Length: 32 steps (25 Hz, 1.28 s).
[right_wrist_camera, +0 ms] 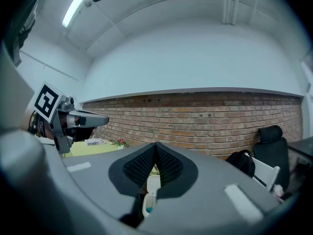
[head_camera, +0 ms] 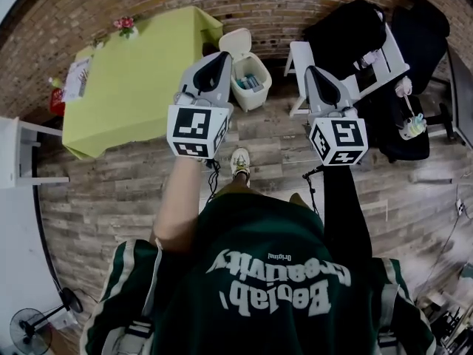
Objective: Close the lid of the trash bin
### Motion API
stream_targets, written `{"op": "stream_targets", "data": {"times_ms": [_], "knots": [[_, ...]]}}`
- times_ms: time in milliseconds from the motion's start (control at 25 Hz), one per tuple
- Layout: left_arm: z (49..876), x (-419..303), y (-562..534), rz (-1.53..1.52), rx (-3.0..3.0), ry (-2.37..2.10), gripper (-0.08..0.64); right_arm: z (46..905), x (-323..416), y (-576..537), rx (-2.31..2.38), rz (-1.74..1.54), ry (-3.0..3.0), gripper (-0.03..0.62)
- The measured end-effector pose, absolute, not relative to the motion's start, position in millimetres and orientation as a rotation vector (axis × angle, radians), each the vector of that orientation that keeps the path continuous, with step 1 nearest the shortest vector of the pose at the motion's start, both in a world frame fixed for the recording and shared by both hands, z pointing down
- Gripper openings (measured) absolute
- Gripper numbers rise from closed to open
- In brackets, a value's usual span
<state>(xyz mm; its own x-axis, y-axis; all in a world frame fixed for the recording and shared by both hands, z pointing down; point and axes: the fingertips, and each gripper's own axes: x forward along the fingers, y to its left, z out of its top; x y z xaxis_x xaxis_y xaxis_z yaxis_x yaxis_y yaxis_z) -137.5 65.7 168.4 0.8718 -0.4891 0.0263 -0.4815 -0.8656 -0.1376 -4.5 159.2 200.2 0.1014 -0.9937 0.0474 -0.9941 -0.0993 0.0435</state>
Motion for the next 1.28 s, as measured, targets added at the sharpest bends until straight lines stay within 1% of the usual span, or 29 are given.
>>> {"op": "stream_targets", "data": {"times_ms": [760,1280], "knots": [[178.3,-96.4,-108.0,-0.102,-2.968,0.686,0.008,210.4,17.0,-11.1,2.3,0.076,-2.025,0.011],[191.8,-79.7,-165.0,-0.115,-2.989,0.675,0.008,225.0,30.3,-70.8,2.286,0.109,-2.013,0.011]]}}
